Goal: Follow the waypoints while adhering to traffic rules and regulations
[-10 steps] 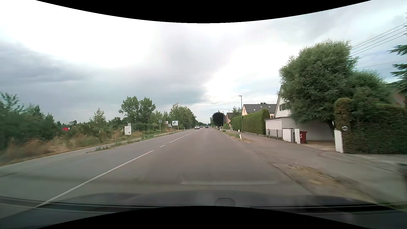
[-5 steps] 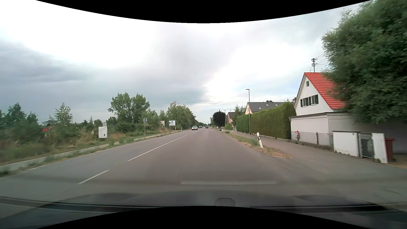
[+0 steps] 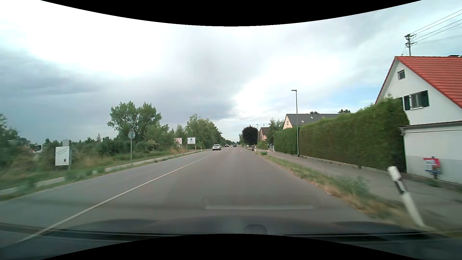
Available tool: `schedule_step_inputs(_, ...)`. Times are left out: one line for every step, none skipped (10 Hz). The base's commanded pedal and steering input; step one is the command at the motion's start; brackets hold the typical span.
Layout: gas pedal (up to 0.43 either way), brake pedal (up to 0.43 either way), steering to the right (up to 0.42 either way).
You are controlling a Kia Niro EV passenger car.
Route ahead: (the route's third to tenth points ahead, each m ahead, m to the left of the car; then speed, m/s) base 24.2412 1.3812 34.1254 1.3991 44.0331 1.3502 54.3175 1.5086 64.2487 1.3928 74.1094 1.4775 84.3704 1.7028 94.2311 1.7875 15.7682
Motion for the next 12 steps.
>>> schedule_step_inputs(0.189, 0.0, -0.004)
schedule_step_inputs(0.189, 0.0, -0.004)
schedule_step_inputs(0.189, 0.0, -0.003)
schedule_step_inputs(0.189, 0.0, -0.003)
schedule_step_inputs(0.189, 0.0, -0.002)
schedule_step_inputs(0.189, 0.0, 0.0)
schedule_step_inputs(0.189, 0.0, 0.0)
schedule_step_inputs(0.189, 0.0, 0.0)
schedule_step_inputs(0.189, 0.0, 0.001)
schedule_step_inputs(0.189, 0.0, 0.0)
schedule_step_inputs(0.189, 0.0, 0.0)
schedule_step_inputs(0.189, 0.0, -0.001)
